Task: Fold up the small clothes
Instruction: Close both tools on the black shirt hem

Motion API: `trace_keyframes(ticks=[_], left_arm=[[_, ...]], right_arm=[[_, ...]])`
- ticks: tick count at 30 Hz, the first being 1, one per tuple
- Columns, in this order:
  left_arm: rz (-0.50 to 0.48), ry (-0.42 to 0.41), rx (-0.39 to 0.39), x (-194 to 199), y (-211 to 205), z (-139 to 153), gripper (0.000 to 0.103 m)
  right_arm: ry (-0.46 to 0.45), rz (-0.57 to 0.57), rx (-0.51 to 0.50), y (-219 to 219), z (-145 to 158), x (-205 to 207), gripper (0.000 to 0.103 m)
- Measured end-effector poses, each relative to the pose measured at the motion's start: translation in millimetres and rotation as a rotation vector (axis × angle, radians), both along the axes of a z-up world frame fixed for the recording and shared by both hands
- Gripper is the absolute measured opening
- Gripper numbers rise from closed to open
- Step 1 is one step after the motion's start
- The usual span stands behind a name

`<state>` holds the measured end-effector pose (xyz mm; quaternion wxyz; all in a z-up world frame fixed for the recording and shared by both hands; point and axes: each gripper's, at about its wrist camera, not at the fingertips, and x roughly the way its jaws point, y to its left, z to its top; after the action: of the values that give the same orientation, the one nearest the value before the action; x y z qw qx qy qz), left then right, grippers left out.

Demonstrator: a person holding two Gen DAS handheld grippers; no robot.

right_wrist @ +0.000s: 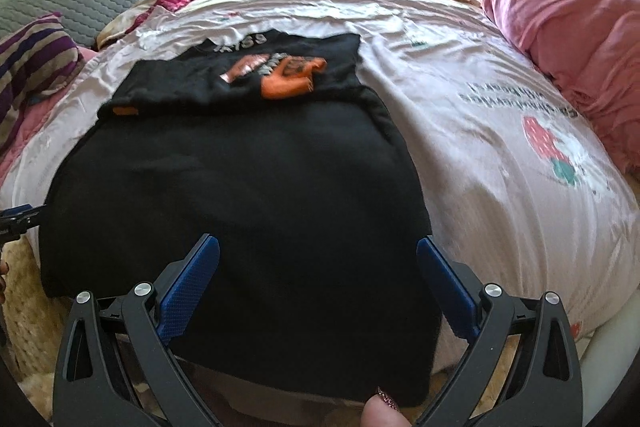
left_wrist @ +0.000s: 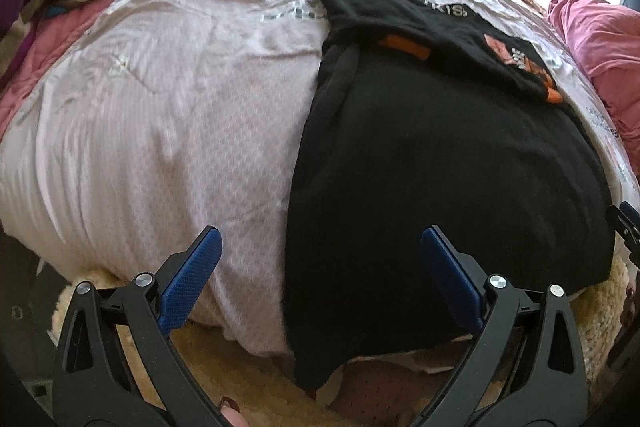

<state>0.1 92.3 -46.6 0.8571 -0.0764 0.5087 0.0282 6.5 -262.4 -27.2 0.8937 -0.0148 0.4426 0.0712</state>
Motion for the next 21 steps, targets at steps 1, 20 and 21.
trace_keyframes(ticks=[1,20,21], left_arm=[[0.001,0.004,-0.004,-2,1,-2,0.093],[-0.020,0.046,-0.216,-37,14,-11,0.041],[-0.021,0.050,-0.217,-37,13,-12,0.041]], right_arm=[[0.007,-0.005,-0.003,-3,-3,-2,0.098],[0.063,-0.061,0.010,-39,-21,-25,0.098],[0.064,-0.060,0.011,-41,-21,-26,0.098]])
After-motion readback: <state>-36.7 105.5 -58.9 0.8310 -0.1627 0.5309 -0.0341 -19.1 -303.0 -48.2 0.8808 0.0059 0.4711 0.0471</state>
